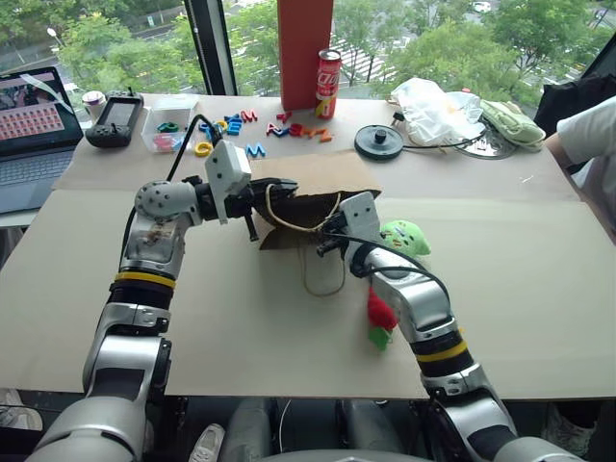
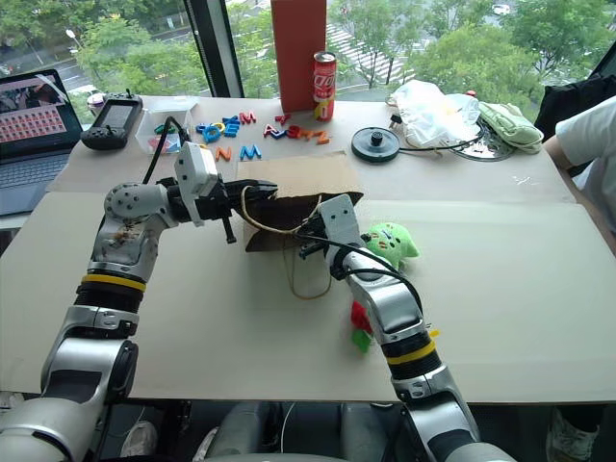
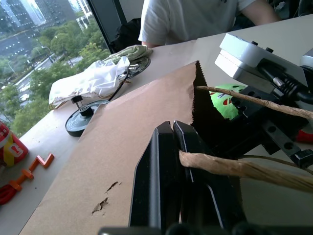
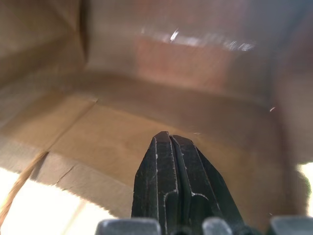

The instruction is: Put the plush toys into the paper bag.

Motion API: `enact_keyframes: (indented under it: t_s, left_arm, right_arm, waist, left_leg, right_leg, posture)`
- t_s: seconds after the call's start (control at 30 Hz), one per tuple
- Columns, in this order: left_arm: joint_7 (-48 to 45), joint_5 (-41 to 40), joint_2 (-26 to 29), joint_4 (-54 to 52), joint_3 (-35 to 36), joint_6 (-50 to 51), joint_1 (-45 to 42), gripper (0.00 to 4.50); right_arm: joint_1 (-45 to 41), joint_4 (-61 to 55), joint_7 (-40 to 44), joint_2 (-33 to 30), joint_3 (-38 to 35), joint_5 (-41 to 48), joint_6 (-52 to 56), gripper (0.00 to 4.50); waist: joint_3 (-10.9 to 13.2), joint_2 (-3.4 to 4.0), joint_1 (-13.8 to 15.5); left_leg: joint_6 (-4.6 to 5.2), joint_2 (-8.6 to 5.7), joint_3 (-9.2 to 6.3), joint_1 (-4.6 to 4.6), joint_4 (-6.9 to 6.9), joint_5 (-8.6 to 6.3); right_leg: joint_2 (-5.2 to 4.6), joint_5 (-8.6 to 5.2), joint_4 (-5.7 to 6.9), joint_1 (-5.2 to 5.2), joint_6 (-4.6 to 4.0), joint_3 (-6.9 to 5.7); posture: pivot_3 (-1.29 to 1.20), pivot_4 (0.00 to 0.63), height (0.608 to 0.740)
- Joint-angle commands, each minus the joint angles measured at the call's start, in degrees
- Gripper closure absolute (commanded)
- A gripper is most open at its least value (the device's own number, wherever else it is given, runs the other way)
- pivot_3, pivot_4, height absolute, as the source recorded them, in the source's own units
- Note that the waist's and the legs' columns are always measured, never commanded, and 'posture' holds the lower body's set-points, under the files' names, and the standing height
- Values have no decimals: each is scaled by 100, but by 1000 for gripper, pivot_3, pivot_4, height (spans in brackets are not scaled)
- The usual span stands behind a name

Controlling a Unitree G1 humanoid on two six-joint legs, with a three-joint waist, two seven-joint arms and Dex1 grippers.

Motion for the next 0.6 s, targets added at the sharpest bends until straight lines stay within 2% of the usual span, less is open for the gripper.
enact_keyframes:
  t_s: [0.03, 0.33, 0.6]
  left_arm:
    - [187, -280, -43, -304, 216, 309, -181, 4500]
    - [709, -1055, -201, -917, 659, 1617, -363, 4500]
    - [834, -1112, -120, -1163, 662, 1880, -283, 4500]
  right_arm:
    - [21, -9, 40, -115, 362, -529, -169, 4396]
    - [147, 85, 197, -108, 394, -828, -102, 4396]
    - [135, 128, 299, -39, 380, -898, -112, 4396]
  waist:
    - [0, 0, -4]
    - [0, 0, -5]
    - [0, 0, -17]
  left_leg:
    - [0, 0, 0, 0, 0, 0]
    - [0, 0, -3, -1, 1, 0]
    - [-1, 0, -3, 2, -2, 1]
  right_leg:
    - [0, 0, 0, 0, 0, 0]
    - [0, 0, -1, 1, 0, -1]
    - [1, 0, -1, 1, 0, 0]
  posture:
    - [0, 150, 739]
    - [0, 150, 739]
    - [0, 150, 739]
